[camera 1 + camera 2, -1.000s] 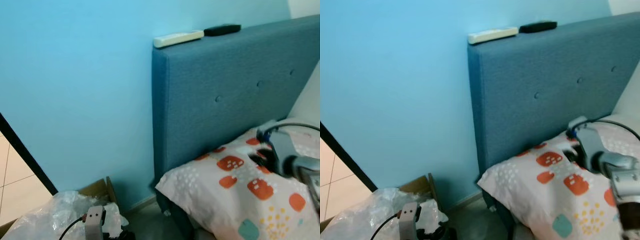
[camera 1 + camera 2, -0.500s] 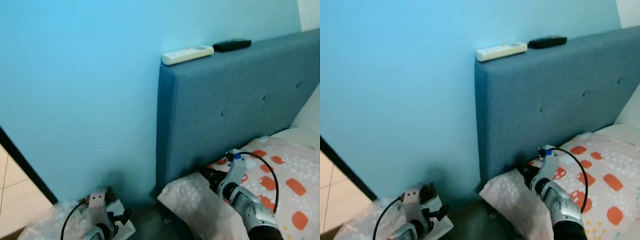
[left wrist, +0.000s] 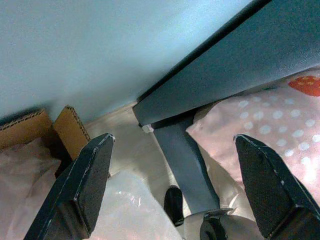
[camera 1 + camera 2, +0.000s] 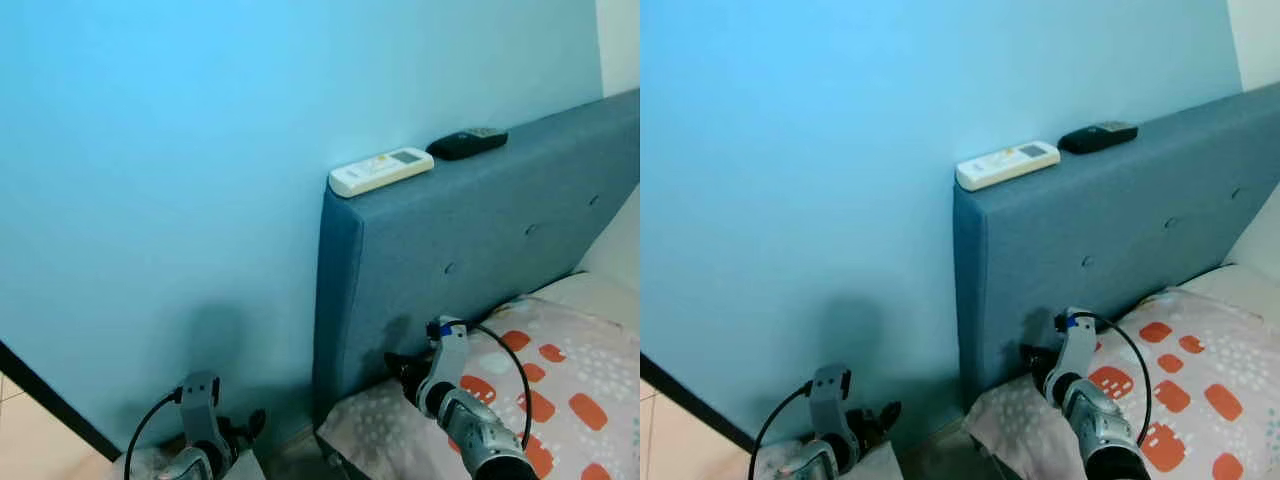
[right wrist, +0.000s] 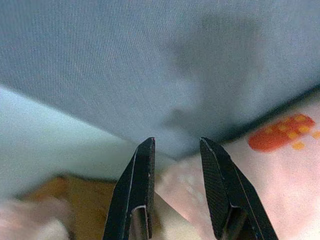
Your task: Clean up the room
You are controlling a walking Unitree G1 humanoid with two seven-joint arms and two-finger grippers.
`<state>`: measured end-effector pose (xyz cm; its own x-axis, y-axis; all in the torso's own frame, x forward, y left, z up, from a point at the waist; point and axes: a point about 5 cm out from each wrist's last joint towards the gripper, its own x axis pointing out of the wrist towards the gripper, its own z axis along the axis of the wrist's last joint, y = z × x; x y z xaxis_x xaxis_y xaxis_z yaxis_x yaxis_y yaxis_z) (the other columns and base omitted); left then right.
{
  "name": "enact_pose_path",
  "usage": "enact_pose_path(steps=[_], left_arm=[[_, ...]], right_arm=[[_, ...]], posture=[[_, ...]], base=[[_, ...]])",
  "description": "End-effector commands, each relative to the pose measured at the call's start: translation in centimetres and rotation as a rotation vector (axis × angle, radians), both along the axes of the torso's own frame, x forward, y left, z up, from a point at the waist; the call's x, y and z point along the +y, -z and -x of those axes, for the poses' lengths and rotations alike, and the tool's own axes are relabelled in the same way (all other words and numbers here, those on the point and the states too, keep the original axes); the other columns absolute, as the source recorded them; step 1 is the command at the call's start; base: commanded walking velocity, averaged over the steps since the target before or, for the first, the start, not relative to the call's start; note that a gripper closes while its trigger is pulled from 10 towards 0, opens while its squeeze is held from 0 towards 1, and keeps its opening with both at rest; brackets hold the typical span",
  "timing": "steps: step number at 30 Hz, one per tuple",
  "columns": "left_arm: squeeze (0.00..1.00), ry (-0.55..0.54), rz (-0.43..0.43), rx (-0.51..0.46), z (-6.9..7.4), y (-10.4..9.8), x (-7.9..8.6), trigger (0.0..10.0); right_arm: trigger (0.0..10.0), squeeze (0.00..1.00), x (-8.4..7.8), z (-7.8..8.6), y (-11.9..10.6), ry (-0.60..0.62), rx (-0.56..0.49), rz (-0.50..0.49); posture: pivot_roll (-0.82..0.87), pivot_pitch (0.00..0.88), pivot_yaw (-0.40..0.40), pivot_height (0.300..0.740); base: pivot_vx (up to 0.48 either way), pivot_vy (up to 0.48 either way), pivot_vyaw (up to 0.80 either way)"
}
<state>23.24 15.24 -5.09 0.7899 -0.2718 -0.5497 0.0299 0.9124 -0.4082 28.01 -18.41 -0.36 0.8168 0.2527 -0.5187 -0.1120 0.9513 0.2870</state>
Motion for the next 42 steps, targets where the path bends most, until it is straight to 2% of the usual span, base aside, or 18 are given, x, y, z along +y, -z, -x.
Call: enact_pose_path(steps=[1,2,4,5,7,8,11,12,14,15,16,19,21,23,31,42], left_arm=[[0.00,-0.015,0.003,-0.009,0.0,0.0,0.1,10.0],[0.00,-0.015,0.003,-0.009,0.0,0.0,0.1,10.0],[0.00,-0.023,-0.002,-0.002,0.2,0.1,0.2,10.0],[0.00,-0.023,-0.002,-0.002,0.2,0.1,0.2,10.0],[0.00,-0.030,-0.007,0.018,0.6,0.4,0.4,10.0],[0.00,-0.030,-0.007,0.018,0.6,0.4,0.4,10.0],[0.00,-0.056,-0.034,0.087,2.2,1.4,1.3,10.0],[0.00,-0.056,-0.034,0.087,2.2,1.4,1.3,10.0],[0.00,-0.074,-0.052,0.137,3.3,2.1,2.0,10.0],[0.00,-0.074,-0.052,0.137,3.3,2.1,2.0,10.0],[0.00,-0.089,-0.069,0.179,4.2,2.6,2.6,10.0],[0.00,-0.097,-0.076,0.201,4.7,2.8,2.9,10.0],[0.00,-0.118,-0.086,0.248,5.6,3.3,3.2,10.0],[0.00,-0.130,-0.091,0.279,6.1,3.6,3.4,10.0],[0.00,-0.148,-0.105,0.335,7.3,4.1,3.7,10.0],[0.00,-0.142,-0.105,0.333,7.0,4.0,3.6,10.0]], right_arm=[[10.0,0.00,0.5,1.8,2.1,-0.035,0.092,0.091],[10.0,0.00,0.5,1.8,2.1,-0.035,0.092,0.091],[10.0,0.00,0.3,3.8,4.1,-0.071,0.197,0.210],[10.0,0.00,0.3,3.8,4.1,-0.071,0.197,0.210],[10.0,0.00,-0.1,5.4,5.3,-0.097,0.266,0.288],[10.0,0.00,-0.1,5.4,5.3,-0.097,0.266,0.288],[10.0,0.00,-0.8,8.3,7.2,-0.124,0.377,0.372],[10.0,0.00,-0.8,8.3,7.2,-0.124,0.377,0.372],[10.0,0.00,-0.7,9.8,8.0,-0.139,0.432,0.393],[10.0,0.00,-0.7,9.8,8.0,-0.139,0.432,0.393],[10.0,0.00,-0.3,11.0,8.7,-0.166,0.472,0.407],[10.0,0.00,0.0,11.7,9.0,-0.187,0.497,0.418],[10.0,0.00,0.3,13.6,9.9,-0.234,0.567,0.442],[10.0,0.00,0.4,14.9,10.3,-0.279,0.610,0.478],[10.0,0.00,0.4,15.1,10.4,-0.301,0.609,0.503],[10.0,0.00,0.0,15.3,10.4,-0.325,0.619,0.543]], posture=[[-0.03,0.000,-0.033,0.726],[-0.03,0.000,-0.033,0.726],[-0.02,0.000,-0.040,0.726],[-0.02,0.000,-0.040,0.726],[-0.02,0.000,-0.040,0.726],[-0.02,0.000,-0.040,0.726],[-0.02,0.000,-0.044,0.726],[-0.02,0.000,-0.044,0.726],[-0.02,0.000,-0.041,0.726],[-0.02,0.000,-0.041,0.726],[-0.02,0.000,-0.041,0.726],[-0.02,0.000,-0.040,0.726],[-0.01,0.000,-0.043,0.726],[-0.01,0.000,-0.045,0.726],[-0.01,0.000,-0.035,0.726],[0.00,0.000,-0.041,0.726]], base=[[0.000,0.000,0.00],[0.000,0.000,0.00],[-0.285,0.000,0.00],[-0.322,0.000,0.00],[-0.332,0.000,0.00],[-0.341,0.000,0.00],[-0.410,0.000,0.00],[-0.412,0.000,0.00],[-0.437,0.000,0.00],[-0.439,0.000,0.00],[-0.439,0.000,0.00],[-0.451,0.000,0.00],[-0.454,0.000,0.00],[-0.465,0.000,0.00],[-0.472,0.000,0.00],[-0.473,0.000,0.00]])
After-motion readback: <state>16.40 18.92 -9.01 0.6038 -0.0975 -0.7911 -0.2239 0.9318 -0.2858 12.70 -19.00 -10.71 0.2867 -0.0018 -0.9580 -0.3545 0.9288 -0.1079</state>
